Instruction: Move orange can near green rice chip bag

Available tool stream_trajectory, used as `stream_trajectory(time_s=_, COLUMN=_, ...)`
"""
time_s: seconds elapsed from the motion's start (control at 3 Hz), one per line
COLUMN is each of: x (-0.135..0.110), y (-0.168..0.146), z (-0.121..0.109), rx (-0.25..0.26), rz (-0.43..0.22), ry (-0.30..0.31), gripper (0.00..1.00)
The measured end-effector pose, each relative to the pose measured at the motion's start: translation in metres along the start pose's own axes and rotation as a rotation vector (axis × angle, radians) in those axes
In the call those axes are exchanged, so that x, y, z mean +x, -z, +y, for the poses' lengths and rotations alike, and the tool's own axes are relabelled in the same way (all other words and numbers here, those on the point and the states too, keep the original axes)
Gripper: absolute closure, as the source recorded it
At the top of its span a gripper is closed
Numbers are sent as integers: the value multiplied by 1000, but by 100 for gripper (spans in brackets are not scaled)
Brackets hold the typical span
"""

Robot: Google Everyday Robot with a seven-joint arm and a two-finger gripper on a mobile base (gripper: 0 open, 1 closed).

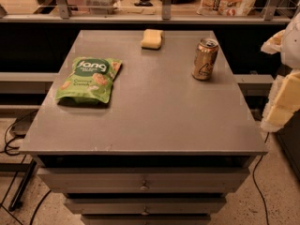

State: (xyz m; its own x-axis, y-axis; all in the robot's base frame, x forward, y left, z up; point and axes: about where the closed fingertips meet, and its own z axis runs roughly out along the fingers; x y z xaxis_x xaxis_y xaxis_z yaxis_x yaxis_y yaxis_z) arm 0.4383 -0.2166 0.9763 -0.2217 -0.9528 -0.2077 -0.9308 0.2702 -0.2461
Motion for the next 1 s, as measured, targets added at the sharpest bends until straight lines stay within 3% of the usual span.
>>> stream_trajectory(time_s=0.33, x=-1, y=1, z=-1, rx=10, rz=-9, ry=-4, gripper=0)
stream_trajectory(time_s=0.67, x=-15, y=-2, z=-10, rx=25, rz=-102, ry=1, gripper=0)
stream_trajectory(time_s=1.0, x=-32, y=-7, z=-34, rx=70, rz=-198, ry=-8, gripper=0)
